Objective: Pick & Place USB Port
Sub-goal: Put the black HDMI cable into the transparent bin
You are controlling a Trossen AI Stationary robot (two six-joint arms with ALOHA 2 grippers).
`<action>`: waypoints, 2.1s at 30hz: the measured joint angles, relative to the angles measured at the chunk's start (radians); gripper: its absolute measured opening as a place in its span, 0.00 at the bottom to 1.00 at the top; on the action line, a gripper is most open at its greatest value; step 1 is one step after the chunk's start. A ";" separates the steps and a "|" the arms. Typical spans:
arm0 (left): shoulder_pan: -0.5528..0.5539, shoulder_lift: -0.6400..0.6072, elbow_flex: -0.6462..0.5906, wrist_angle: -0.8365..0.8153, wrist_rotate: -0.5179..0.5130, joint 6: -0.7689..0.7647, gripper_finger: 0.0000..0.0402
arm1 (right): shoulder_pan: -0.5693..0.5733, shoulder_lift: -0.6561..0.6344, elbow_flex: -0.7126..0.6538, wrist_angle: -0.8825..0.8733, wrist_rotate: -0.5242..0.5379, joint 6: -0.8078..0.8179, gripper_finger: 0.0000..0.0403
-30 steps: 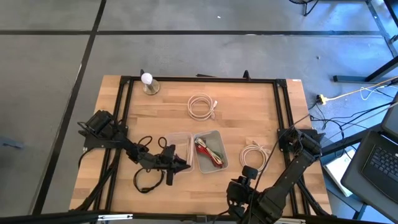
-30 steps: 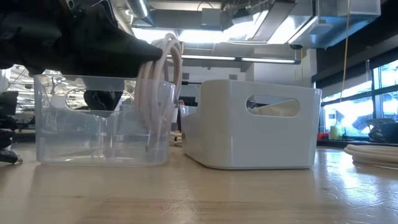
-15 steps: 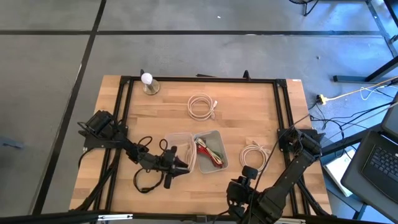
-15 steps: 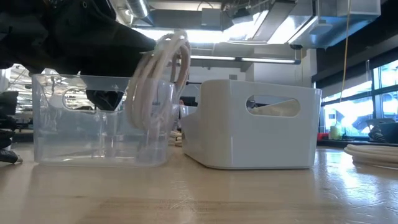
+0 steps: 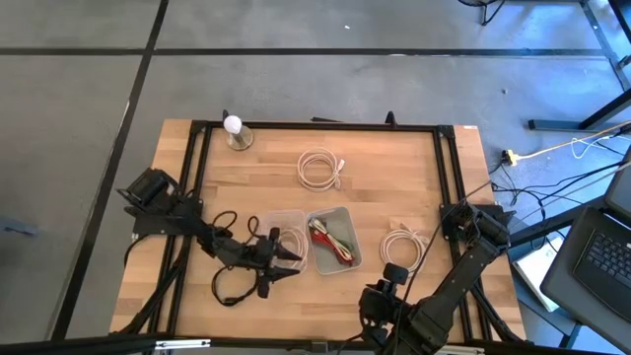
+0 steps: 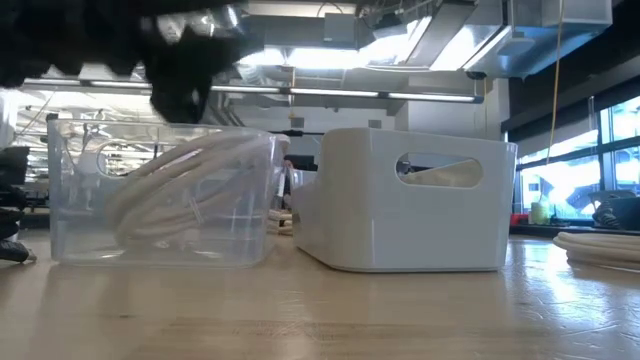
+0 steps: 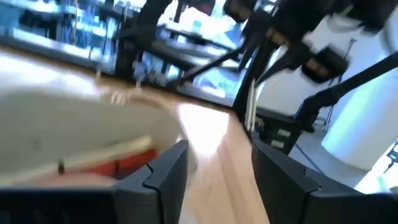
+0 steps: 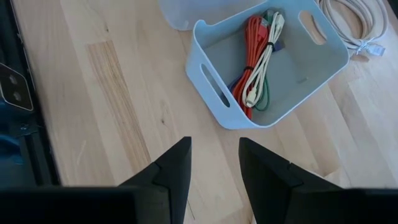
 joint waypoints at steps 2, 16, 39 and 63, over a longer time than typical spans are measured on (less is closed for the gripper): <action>0.005 -0.043 0.000 0.001 -0.001 0.056 0.43 | 0.000 0.000 0.000 0.000 0.000 0.000 0.34; 0.224 -0.431 0.256 -1.220 0.111 0.061 0.43 | 0.000 0.000 0.000 0.000 0.000 -0.004 0.34; -0.353 -0.366 0.414 -2.202 0.182 -1.069 0.37 | 0.032 0.000 0.000 0.018 0.035 0.048 0.34; -0.269 -0.126 0.399 -2.199 0.273 -0.962 0.40 | 0.001 0.000 0.000 0.026 0.046 -0.005 0.34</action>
